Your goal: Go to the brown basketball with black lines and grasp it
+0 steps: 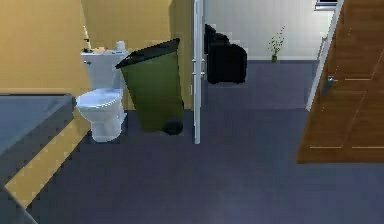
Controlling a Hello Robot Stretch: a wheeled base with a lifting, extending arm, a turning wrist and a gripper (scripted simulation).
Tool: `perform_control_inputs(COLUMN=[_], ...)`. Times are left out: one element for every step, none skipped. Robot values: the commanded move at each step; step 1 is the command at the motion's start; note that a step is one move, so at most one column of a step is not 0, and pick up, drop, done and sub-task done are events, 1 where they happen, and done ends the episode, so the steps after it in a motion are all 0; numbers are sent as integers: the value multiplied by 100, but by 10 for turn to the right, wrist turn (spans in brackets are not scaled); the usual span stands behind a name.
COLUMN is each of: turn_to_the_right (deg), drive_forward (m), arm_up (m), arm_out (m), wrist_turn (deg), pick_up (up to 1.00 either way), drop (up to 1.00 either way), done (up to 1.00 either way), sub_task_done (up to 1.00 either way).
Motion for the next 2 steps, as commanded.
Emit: perform_control_inputs(turn_to_the_right=[120,0], drive_forward=[0,100], arm_up=[0,0], arm_out=[0,0], wrist_turn=[0,0], pick_up=[0,0], drop=[0,0], done=[0,0], sub_task_done=[0,0])
